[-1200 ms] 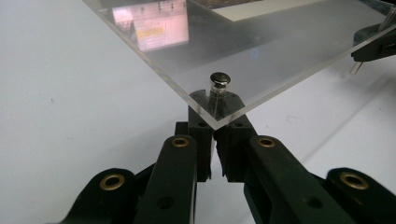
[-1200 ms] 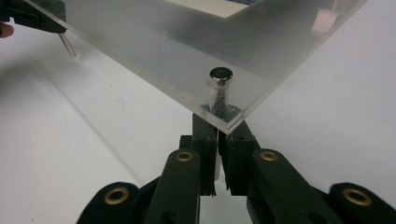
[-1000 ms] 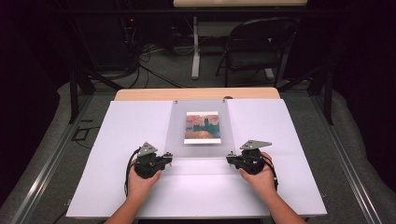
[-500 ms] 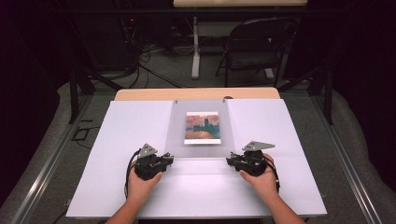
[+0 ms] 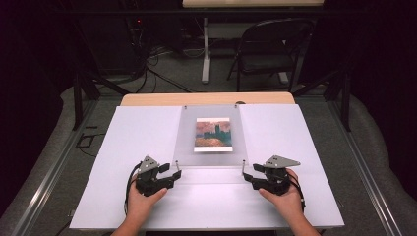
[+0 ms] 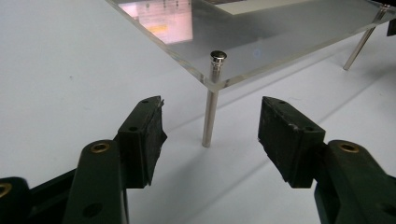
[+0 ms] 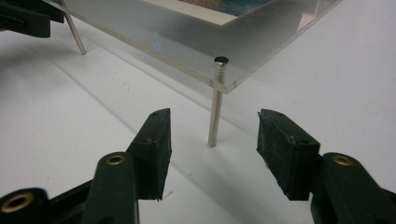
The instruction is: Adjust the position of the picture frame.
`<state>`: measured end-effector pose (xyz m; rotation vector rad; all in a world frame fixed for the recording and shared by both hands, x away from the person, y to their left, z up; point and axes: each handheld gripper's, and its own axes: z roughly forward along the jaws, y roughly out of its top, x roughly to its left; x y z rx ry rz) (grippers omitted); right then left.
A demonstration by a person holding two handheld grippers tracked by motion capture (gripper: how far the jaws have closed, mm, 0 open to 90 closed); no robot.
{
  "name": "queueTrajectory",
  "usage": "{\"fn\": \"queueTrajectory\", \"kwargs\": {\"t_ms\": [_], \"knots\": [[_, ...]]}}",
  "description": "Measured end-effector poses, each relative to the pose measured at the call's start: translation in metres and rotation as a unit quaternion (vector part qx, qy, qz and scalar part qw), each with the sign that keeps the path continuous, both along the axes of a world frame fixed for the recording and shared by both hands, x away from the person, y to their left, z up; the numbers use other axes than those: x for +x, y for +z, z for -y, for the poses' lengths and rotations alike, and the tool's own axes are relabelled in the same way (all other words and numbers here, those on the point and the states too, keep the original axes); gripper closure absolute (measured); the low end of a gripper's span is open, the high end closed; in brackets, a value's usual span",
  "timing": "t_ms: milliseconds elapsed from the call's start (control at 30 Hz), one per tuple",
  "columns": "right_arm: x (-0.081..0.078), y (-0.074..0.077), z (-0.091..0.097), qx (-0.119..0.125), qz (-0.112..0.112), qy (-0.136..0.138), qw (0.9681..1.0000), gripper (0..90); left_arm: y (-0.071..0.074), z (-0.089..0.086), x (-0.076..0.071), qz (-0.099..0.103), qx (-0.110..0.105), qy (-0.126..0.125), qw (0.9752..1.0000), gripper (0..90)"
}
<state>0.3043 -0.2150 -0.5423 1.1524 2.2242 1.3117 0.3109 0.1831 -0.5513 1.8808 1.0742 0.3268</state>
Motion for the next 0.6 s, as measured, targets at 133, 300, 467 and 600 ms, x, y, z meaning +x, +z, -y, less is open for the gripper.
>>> {"fn": "queueTrajectory", "kwargs": {"t_ms": [133, 300, 467, 600], "knots": [[-0.007, 0.003, 0.005, -0.001, 0.011, -0.009, 0.9999, 41.6, 0.001, -0.004, -0.004, 0.005, 0.011, -0.003, 0.9999, 38.4], [-0.008, 0.006, 0.010, 0.014, 0.010, -0.020, 0.9997, 42.2, 0.007, -0.009, -0.007, 0.017, 0.005, 0.000, 0.9998, 38.1], [-0.009, 0.006, 0.012, 0.019, 0.005, -0.023, 0.9995, 42.6, 0.009, -0.012, -0.008, 0.019, -0.003, 0.002, 0.9998, 37.6], [-0.009, 0.006, 0.012, 0.014, 0.007, -0.023, 0.9996, 42.6, 0.010, -0.012, -0.009, 0.020, -0.001, -0.003, 0.9998, 37.4]]}}
